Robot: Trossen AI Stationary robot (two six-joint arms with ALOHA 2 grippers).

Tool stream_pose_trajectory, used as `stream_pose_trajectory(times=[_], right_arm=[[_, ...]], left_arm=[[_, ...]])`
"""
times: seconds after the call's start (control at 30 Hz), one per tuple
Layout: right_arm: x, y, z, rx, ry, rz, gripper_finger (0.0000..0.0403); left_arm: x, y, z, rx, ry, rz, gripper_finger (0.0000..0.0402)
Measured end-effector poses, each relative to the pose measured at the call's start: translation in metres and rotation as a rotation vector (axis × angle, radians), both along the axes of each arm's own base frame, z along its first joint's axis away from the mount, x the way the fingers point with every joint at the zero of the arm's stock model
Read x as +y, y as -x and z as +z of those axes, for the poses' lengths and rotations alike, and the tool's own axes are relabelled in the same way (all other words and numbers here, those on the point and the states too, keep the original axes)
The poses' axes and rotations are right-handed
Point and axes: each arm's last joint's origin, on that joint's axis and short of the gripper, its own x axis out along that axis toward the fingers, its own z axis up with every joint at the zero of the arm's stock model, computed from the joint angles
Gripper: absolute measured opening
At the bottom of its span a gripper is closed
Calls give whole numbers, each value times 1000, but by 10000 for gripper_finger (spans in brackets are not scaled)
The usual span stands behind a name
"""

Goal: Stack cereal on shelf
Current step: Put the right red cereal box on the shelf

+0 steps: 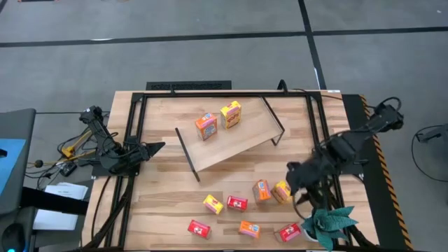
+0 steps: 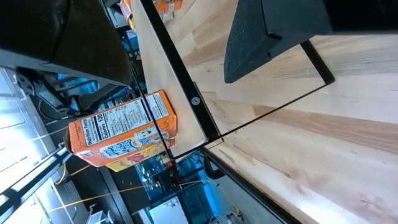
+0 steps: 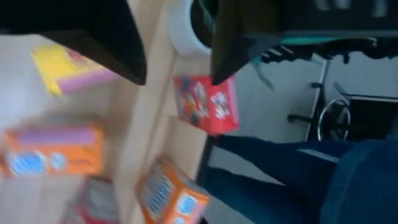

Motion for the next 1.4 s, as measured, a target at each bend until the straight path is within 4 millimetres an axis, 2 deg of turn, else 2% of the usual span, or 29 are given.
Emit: stream_pose_trajectory(times=[0.13, 0.3, 0.5, 0.63, 0.87, 1.03, 1.2, 1.4], right_arm=[[14, -9, -13, 5, 66, 25, 256], [19, -23, -25, 55, 99, 12, 255], [43, -38, -15, 52, 98, 60, 240], [60, -41, -11, 107, 131, 88, 232], [81, -49, -11, 170, 140, -4, 220], [101, -52, -24, 159, 205, 13, 211], [121, -52, -46, 231, 223, 45, 207], [128, -56, -56, 272, 201, 14, 219]], left_arm=[[0, 0, 0, 0, 0, 0, 249], [0, 0, 0, -4, 6, -5, 249], [0, 0, 0, -16, 26, -17, 249], [-1, -1, 1, -20, 34, -51, 249], [-3, -2, 2, 0, 0, -101, 249], [-4, -2, 3, 5, -14, -161, 249], [-5, -3, 3, 12, -30, -188, 249], [-5, -3, 3, 19, -43, -190, 249]])
